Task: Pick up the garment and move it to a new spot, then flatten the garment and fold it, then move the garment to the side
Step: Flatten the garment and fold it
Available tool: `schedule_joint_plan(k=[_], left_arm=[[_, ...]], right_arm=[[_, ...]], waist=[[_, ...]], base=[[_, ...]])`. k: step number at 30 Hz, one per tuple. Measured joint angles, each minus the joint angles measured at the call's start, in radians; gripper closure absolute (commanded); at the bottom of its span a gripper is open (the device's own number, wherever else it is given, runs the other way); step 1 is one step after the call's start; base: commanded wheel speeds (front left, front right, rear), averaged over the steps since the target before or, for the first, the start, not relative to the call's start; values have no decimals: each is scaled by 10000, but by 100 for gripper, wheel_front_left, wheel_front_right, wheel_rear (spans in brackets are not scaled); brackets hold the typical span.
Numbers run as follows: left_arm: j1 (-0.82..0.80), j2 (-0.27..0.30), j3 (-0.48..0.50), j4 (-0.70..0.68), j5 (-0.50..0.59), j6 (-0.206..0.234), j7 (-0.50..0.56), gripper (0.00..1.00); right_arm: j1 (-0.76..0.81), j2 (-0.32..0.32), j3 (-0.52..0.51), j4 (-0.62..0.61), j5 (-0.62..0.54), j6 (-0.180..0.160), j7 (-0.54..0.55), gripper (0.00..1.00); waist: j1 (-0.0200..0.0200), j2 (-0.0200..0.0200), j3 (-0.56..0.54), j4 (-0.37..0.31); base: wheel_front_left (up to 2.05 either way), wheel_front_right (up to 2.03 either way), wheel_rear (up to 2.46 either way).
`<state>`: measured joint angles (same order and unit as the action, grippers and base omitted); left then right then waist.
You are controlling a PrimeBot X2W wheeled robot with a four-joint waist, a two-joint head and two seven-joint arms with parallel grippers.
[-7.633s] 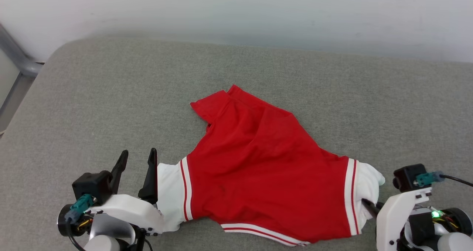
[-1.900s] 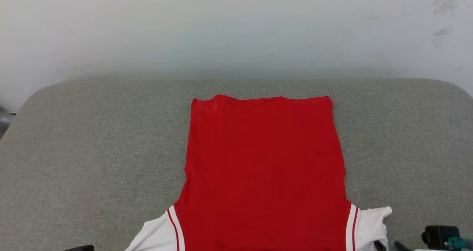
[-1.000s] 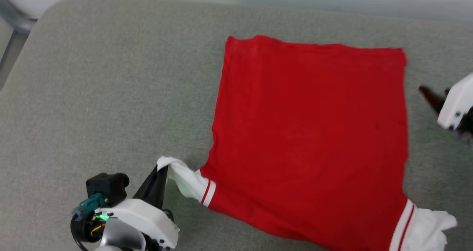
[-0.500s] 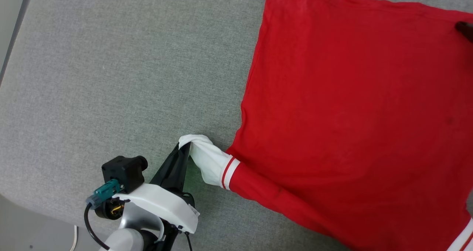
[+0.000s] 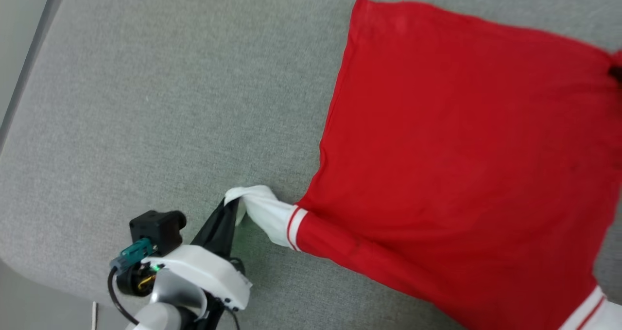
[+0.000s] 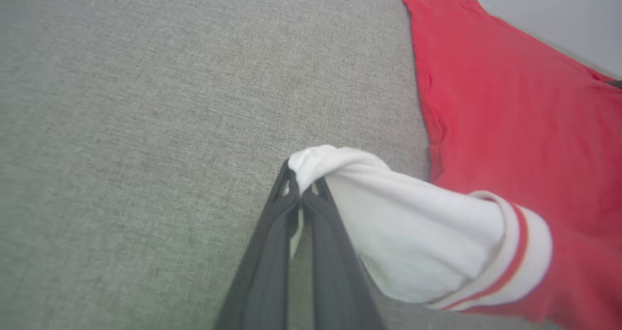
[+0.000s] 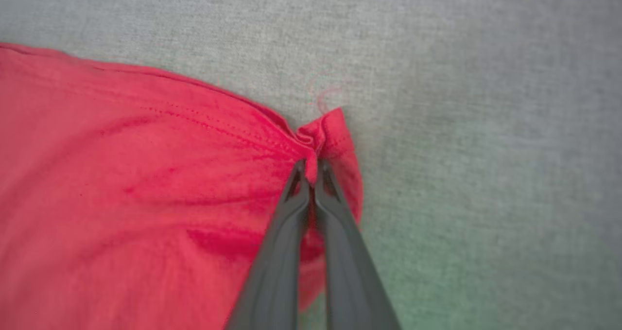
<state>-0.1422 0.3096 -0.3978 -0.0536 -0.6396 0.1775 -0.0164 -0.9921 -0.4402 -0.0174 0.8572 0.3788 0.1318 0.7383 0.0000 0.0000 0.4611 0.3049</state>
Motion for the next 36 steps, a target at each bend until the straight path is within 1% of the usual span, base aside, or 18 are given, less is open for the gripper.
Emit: schedule_joint_plan(k=[3,6,11,13,18,21,24,31,33,35,36], left_arm=[[233,138,134,213,-81,86,42,100],[465,332,263,370,-88,238,54,100],[975,617,523,414,-157,608,228,100],[1155,662,570,422,-188,702,291,100],[1538,913,754,518,-332,855,489,100],[1784,1014,782,665,-401,882,594,100],[1921,1058,796,748,-474,941,692,100],[2181,1195,696,968,-591,951,989,100],[2182,1195,633,959,-591,951,1032,100],[2183,1185,537,961,-591,940,1106,100],[2182,1179,518,963,-591,940,1120,100]], right_arm=[[586,-192,240,-272,-161,0,-353,100],[1384,-251,205,-581,-19,-2,-754,100],[3146,-71,8,-1440,316,-2,-1206,100],[3938,50,-236,-1868,612,-2,-1315,100],[6084,443,-809,-3250,692,-2,-1356,100],[7496,884,-1409,-4155,658,-2,-1290,100],[8915,1534,-2025,-5131,508,-2,-1078,100],[11584,3338,-3158,-7154,-77,-2,-222,100],[12154,3651,-3302,-7530,-102,-2,-6,100],[12509,3802,-3331,-7737,-4,-4,90,100],[12633,3831,-3296,-7845,-19,-4,35,76]], waist=[[0,0,-428,-170],[0,0,-906,-413],[0,0,-1697,-987],[-1,0,-1988,-1247],[-1,0,-2659,-1879],[-1,0,-3072,-2178],[-2,1,-3480,-2408],[-3,0,-4218,-2689],[-3,0,-4321,-2701],[-3,0,-4347,-2721],[-2,0,-4357,-2732]], base=[[0,0,0],[0,0,0],[0,0,0],[0,0,0],[0,0,0],[0,0,0],[0,0,0],[0,0,0],[0,0,0],[0,0,0],[0,0,0]])
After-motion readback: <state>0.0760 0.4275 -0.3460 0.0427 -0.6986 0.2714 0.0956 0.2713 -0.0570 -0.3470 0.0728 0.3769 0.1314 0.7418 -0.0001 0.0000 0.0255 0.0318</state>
